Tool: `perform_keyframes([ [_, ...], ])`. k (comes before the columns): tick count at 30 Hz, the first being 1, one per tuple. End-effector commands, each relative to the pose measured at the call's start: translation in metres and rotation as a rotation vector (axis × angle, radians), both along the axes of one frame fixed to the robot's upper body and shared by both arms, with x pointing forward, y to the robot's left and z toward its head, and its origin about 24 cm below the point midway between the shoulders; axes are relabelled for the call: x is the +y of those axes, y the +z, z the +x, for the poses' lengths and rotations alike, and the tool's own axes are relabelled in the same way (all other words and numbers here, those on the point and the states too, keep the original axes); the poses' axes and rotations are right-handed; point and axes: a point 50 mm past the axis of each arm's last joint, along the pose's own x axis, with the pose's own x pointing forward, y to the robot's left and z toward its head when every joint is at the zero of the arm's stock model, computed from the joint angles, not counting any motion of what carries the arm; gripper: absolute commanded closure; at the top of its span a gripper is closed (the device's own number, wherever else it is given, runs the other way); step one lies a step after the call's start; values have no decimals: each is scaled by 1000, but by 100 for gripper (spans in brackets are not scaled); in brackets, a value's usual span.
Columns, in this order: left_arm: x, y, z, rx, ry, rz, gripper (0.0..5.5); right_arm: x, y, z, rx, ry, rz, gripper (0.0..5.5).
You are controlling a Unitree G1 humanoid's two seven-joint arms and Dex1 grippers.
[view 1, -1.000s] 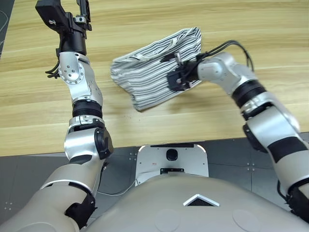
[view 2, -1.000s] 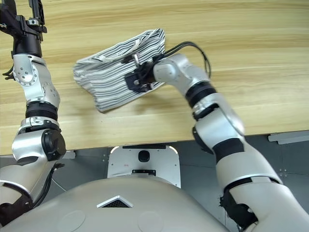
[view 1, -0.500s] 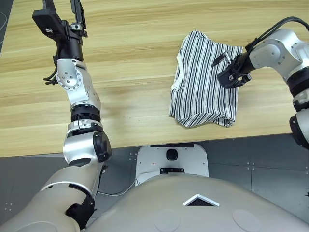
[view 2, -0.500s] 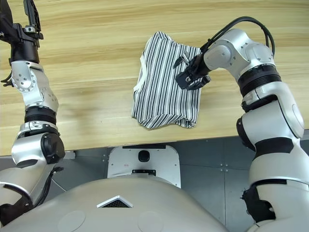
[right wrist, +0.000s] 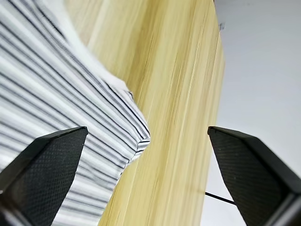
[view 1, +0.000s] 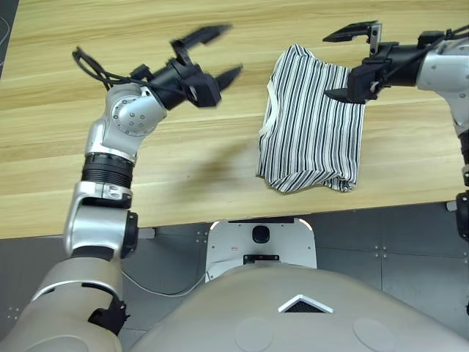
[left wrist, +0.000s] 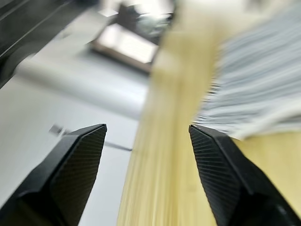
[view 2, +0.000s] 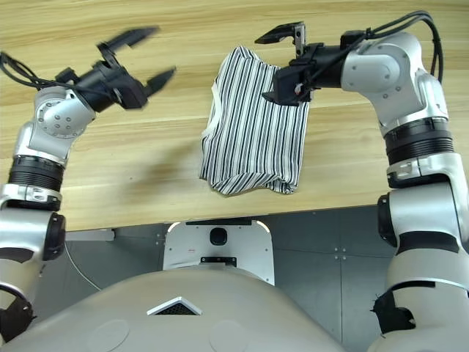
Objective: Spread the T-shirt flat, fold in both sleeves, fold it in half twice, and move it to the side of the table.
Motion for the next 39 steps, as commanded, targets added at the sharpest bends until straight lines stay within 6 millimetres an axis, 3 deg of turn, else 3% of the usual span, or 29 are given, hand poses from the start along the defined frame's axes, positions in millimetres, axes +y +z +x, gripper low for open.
perform_keyframes([
  [1,11,-22,-17,57,-152,224,155,-48,-15,-35,-49,65,-52,57],
  [5,17,-49,-38,106,-253,326,104,-82,-39,-67,-24,114,-151,1],
  [9,15,-70,-47,137,-299,379,104,-97,-71,-88,40,114,-220,1],
  [18,-13,-86,-55,90,-436,290,104,-79,-103,-99,-18,302,-154,1],
  [25,-27,-89,-59,33,-526,256,104,-65,-108,-107,-10,412,-62,1],
  [37,-39,-99,-51,9,-503,266,104,-46,-119,-115,16,485,13,1],
  [39,-40,-101,-50,10,-499,273,123,-44,-121,-116,32,482,13,44],
])
